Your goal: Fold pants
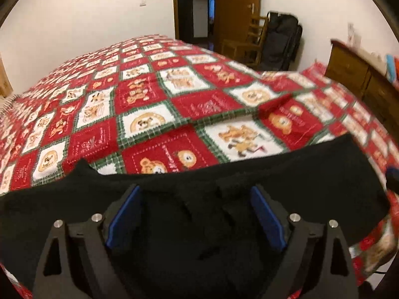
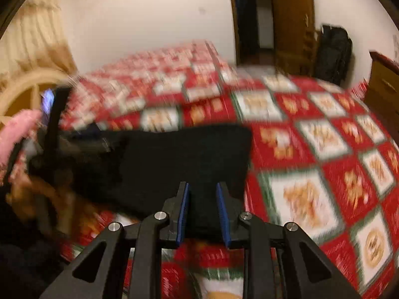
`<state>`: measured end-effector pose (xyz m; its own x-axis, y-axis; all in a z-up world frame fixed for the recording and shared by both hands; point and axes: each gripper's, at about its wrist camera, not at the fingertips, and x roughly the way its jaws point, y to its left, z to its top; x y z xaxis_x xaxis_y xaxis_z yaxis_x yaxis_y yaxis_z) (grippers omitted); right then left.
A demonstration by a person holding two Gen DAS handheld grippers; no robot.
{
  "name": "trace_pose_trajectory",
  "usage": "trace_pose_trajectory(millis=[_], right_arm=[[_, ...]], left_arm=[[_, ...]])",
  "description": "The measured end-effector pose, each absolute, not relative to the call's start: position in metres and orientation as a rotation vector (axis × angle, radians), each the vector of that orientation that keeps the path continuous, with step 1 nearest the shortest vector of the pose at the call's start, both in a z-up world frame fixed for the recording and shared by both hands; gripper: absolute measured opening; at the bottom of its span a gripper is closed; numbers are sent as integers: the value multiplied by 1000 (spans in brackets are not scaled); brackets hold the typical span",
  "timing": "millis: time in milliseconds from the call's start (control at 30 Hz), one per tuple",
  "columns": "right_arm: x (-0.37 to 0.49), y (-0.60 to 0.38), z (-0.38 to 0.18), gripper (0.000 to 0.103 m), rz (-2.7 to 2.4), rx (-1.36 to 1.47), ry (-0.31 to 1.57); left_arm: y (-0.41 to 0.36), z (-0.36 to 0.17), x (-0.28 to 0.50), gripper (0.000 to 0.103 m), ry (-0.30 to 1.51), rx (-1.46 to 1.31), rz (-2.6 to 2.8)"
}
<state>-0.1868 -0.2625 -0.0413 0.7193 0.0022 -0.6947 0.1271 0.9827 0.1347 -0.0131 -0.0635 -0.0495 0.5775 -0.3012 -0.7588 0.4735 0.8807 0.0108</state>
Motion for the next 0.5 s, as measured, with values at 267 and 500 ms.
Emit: trace_pose_trajectory(millis=[267,500], right_arm=[[-166,-265,-12,25,-71,159,734],[-81,-229,-29,25,-7,157,836]], left_arm=[[-61,-56,-6,92,910,182,-453],[-62,-57,-7,96,919,191,-439]])
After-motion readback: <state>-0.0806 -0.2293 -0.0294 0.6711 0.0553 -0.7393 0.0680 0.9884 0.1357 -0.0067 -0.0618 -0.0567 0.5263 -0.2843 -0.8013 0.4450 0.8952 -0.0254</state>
